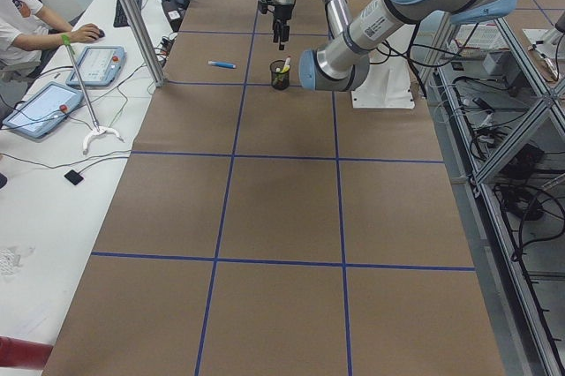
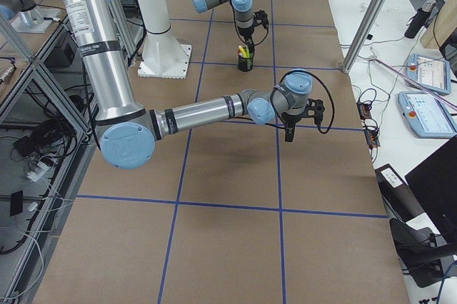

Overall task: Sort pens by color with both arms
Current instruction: 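Grasp the red-capped white marker with the left gripper and lift it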

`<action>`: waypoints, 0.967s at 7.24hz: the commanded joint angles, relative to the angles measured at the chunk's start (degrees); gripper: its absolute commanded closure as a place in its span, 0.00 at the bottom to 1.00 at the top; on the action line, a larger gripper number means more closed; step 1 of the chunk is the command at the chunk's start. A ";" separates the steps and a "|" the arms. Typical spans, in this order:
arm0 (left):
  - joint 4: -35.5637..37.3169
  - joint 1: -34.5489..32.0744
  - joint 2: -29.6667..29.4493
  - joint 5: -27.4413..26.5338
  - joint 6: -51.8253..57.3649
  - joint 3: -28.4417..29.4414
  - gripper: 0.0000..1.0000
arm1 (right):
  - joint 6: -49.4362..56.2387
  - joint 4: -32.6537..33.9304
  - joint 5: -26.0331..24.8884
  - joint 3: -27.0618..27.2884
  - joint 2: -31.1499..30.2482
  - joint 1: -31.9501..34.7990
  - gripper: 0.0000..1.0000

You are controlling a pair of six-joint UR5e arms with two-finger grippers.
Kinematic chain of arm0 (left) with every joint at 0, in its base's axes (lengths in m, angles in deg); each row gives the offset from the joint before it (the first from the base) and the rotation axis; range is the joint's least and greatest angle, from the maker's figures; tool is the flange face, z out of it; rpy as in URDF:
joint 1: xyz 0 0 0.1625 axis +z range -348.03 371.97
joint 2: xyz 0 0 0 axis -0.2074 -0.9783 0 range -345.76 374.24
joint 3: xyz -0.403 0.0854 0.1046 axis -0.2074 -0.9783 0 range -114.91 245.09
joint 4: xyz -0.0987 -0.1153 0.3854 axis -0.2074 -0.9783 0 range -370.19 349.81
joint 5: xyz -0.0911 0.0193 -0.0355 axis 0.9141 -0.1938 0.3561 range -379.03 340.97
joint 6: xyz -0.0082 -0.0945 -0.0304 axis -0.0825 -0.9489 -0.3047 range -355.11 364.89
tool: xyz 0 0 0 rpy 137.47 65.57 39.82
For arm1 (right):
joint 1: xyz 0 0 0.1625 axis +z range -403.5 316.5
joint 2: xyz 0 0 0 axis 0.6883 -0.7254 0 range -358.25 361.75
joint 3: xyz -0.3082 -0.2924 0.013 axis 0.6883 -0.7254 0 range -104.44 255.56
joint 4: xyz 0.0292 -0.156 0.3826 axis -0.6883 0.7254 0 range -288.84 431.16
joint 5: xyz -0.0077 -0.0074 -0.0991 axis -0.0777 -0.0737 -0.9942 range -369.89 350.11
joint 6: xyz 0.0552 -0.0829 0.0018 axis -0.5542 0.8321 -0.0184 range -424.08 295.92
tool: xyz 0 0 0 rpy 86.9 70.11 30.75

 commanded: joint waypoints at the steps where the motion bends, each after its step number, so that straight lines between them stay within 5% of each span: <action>1: -0.10 0.83 -0.13 0.06 0.22 2.10 0.06 | -0.15 -0.02 0.01 -0.92 0.18 -0.09 0.01; 5: 0.08 2.76 0.83 0.24 0.13 2.20 0.11 | -0.07 -0.11 -0.16 -2.24 0.71 -0.36 0.01; 7: 0.08 2.94 1.01 0.33 -0.13 2.20 0.30 | -0.07 -0.20 -0.16 -2.25 0.71 -0.44 0.01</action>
